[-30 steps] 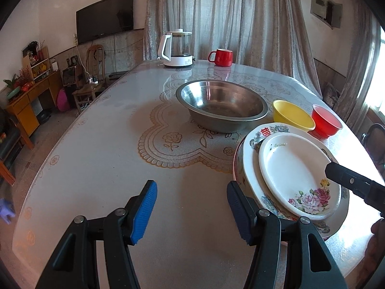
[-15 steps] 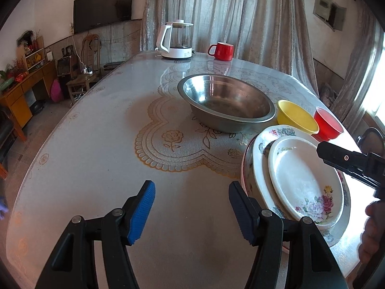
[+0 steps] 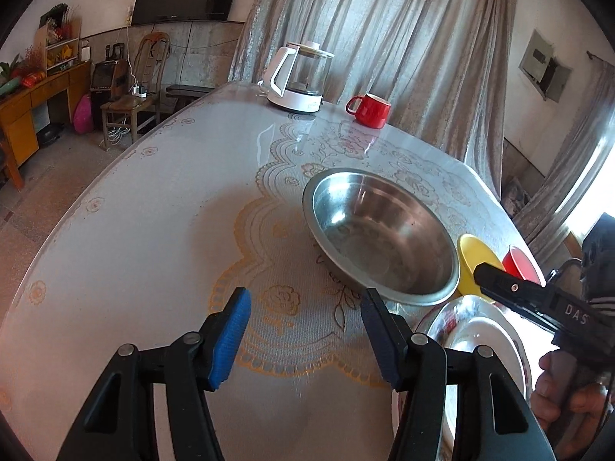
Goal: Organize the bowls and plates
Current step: 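Move the left tool to the steel basin rim and close it, then pull the steel basin away from the plate stack with the left tool, then open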
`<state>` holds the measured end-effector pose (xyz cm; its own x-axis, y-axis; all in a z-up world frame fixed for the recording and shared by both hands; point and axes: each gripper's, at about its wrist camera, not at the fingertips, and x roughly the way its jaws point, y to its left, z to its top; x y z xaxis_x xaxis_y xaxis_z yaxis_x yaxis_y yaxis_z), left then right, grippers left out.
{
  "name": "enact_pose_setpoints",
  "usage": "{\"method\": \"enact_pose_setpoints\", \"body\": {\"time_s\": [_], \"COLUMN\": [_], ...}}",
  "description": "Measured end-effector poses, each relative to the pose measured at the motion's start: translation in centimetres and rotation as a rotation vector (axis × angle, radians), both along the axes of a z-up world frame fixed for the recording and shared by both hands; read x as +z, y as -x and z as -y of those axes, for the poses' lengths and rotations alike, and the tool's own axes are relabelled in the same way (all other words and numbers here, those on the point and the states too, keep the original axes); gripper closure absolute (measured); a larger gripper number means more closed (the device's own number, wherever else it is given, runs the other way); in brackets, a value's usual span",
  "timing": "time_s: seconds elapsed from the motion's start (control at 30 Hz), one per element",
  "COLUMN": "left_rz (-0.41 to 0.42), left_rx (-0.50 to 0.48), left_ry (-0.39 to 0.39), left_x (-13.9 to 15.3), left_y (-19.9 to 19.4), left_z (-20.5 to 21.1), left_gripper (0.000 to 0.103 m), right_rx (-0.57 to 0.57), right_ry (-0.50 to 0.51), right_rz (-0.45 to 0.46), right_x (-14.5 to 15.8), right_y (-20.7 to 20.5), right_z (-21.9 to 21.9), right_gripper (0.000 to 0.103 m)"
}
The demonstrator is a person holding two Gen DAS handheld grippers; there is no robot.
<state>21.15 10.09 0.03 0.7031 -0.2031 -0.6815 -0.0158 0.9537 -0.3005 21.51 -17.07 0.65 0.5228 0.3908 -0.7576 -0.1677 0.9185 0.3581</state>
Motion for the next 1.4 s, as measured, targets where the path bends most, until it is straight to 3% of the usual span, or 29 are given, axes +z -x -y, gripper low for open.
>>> {"method": "enact_pose_setpoints", "body": {"time_s": [0.27,0.37,0.43,0.5,0.53,0.6,0.7,0.83,1.4], "left_rz": [0.003,-0.004,-0.021,-0.041,-0.034,-0.018,-0.017,0.013,0.095], "left_rx": [0.015,0.019,0.007,-0.015,-0.029,-0.038,-0.048,-0.060,-0.056], "left_ry": [0.099,0.092,0.080,0.091,0.099,0.073,0.065,0.071,0.060], "left_x": [-0.5,-0.9,-1.4,-1.9,-1.9,-1.9,-1.9,-1.4,0.9], "left_y": [-4.8,-6.5,-7.5,-8.3,-8.3,-8.1,-7.7,-6.4,-1.6], "left_z": [-0.8,-0.7,-0.4,-0.1,0.1,0.6,0.6,0.7,1.0], "left_gripper": [0.044,0.046,0.055,0.076,0.077,0.078,0.081,0.080,0.078], "right_rx": [-0.013,-0.008,0.002,0.015,0.019,0.035,0.039,0.036,0.043], "right_ry": [-0.015,-0.015,-0.011,0.001,0.005,0.016,0.119,0.129,0.126], "right_rz": [-0.071,-0.089,-0.095,-0.097,-0.100,-0.091,-0.071,-0.058,0.007], "right_x": [-2.2,-2.9,-3.3,-3.7,-3.8,-3.9,-3.9,-3.8,-1.9], "right_y": [-4.0,-4.9,-5.4,-5.6,-5.7,-5.7,-5.6,-5.3,-2.6], "right_z": [-0.4,-1.0,-1.4,-1.9,-2.1,-2.6,-3.3,-2.9,-3.4], "right_gripper": [0.045,0.045,0.045,0.045,0.045,0.046,0.058,0.069,0.069]}}
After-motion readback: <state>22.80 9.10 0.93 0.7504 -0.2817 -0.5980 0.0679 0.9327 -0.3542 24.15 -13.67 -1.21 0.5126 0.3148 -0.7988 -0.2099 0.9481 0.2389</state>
